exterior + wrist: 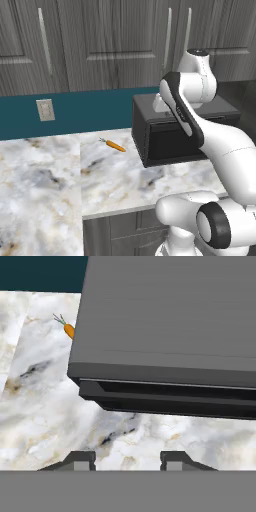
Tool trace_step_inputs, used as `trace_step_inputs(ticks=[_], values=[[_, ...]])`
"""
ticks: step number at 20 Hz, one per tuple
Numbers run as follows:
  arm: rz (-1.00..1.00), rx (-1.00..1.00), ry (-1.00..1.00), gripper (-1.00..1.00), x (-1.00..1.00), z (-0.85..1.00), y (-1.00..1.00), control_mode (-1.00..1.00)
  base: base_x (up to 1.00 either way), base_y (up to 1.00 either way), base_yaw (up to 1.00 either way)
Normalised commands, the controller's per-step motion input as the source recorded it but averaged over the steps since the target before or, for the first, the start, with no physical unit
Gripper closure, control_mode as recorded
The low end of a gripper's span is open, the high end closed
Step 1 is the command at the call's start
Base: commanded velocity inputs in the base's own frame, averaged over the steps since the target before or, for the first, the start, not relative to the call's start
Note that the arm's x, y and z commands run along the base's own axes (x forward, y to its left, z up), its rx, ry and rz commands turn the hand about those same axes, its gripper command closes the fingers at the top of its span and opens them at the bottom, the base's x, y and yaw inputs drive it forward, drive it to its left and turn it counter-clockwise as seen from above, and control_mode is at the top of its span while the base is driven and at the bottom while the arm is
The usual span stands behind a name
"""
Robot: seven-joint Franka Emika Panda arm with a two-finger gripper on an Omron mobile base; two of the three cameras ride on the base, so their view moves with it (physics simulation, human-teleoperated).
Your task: Pick the spray and dish brush from the cabinet and place them on the counter.
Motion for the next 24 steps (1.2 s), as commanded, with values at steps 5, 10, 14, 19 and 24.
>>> trace_step_inputs(ticks=[5,10,14,19,24], values=[[0.0,0.0,0.0,-1.0,0.0,0.0,0.0,-1.0,0.0,0.0,0.0],[-0.01,0.0,-0.11,-1.0,-0.22,0.07,0.05,-1.0,0.0,0.0,0.0],[-0.01,0.0,-0.23,-1.0,-0.13,0.23,0.15,-1.0,0.0,0.0,0.0],[-0.03,0.0,-0.32,-1.0,-0.13,0.29,0.17,-1.0,0.0,0.0,0.0],[-0.08,-0.03,-0.16,-1.0,-0.04,0.38,0.16,-1.0,0.0,0.0,0.0]])
